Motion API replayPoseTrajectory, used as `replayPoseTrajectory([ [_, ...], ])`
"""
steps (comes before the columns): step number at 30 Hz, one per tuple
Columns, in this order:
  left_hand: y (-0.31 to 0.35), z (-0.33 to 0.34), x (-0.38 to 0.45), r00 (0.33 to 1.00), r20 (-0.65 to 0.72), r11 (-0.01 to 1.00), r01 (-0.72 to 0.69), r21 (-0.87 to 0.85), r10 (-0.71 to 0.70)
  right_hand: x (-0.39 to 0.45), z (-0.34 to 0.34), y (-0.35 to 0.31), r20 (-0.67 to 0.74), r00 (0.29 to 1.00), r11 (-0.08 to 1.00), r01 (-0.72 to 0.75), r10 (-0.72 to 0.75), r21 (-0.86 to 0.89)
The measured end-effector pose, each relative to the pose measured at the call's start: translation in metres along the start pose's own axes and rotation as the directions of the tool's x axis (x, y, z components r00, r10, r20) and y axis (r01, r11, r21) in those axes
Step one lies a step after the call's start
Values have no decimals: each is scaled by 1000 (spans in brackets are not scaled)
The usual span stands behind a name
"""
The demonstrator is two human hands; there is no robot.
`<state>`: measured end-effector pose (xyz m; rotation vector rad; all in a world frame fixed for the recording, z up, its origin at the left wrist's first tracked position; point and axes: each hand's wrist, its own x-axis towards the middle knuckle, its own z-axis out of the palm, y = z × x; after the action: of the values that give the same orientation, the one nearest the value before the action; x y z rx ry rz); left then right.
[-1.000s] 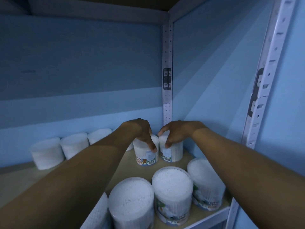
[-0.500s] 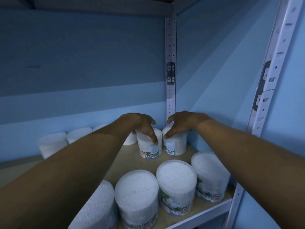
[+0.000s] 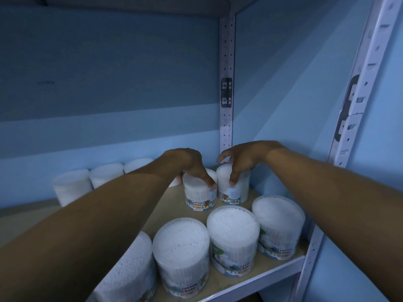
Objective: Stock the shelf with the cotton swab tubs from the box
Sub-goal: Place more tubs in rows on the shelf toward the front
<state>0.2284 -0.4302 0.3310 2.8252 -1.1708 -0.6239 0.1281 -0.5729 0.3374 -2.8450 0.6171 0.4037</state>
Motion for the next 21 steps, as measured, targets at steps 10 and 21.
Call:
replayPoseTrajectory([
  [10,3,-11,-5,996,46,997,-75,33,74,-13,-5,-13,-77,997,999,-19,16,-39],
  [21,-2,-5,0,996,32,996,-82,31,81,-5,-3,-7,-6,1000,999,10,-10,-47],
])
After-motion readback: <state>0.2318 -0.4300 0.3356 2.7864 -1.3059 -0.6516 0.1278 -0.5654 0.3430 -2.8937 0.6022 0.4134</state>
